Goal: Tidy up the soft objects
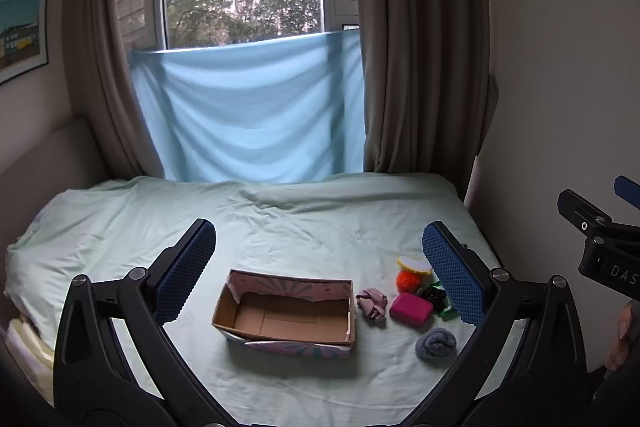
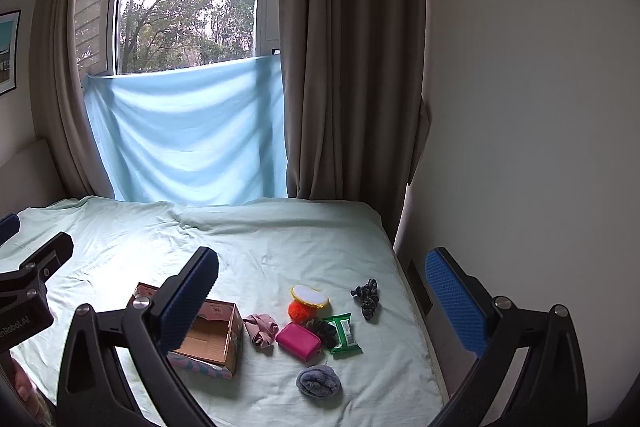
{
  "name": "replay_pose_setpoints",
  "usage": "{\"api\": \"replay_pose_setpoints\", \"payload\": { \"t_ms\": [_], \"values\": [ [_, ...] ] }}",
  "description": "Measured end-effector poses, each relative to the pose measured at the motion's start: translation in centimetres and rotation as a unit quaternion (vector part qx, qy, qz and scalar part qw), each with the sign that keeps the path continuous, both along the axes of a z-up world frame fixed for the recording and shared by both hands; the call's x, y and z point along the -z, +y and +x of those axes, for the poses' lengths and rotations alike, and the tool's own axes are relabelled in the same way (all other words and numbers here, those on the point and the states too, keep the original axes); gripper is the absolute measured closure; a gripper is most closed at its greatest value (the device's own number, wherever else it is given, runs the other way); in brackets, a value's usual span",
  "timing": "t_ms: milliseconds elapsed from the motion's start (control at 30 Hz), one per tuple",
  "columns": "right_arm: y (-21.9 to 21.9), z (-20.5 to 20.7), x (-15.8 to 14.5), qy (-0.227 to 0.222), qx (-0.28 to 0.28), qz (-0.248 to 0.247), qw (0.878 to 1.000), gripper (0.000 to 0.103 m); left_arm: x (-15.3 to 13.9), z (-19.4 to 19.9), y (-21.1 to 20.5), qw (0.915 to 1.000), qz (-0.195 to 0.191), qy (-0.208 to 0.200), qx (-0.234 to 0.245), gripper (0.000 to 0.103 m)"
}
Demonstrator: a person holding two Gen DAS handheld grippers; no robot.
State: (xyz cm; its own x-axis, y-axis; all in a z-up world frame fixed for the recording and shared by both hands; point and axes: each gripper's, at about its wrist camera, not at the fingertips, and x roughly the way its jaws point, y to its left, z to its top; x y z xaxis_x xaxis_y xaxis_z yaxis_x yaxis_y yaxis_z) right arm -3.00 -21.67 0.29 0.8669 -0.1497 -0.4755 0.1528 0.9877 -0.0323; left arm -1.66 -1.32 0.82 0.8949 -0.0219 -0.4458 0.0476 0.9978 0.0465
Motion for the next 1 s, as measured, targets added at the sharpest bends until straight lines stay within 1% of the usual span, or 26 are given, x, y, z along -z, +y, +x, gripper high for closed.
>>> {"api": "replay_pose_setpoints", "payload": {
  "t_ms": [500, 733, 867, 1000],
  "values": [
    [-0.7, 0.4, 0.0, 0.002, -0.002, 0.002, 1.000, 0.000, 0.3, 0.3, 0.0, 0.9999, -0.009, 0.004, -0.001, 0.000],
    [-1.7, 0.8, 0.2, 0.005, 0.004, 0.011, 1.000, 0.000, 0.9, 1.5, -0.5, 0.9998, -0.011, 0.019, 0.002, 0.000],
    [-3.7, 1.7, 1.4, 0.016, 0.009, 0.019, 1.000, 0.000, 2.4, 2.9, -1.6, 0.9991, -0.011, 0.039, 0.016, 0.000],
    [-5.8, 3.1, 4.1, 0.040, 0.013, 0.024, 0.999, 0.000, 5.4, 5.0, -3.4, 0.9972, -0.004, 0.065, 0.037, 0.000]
  ]
}}
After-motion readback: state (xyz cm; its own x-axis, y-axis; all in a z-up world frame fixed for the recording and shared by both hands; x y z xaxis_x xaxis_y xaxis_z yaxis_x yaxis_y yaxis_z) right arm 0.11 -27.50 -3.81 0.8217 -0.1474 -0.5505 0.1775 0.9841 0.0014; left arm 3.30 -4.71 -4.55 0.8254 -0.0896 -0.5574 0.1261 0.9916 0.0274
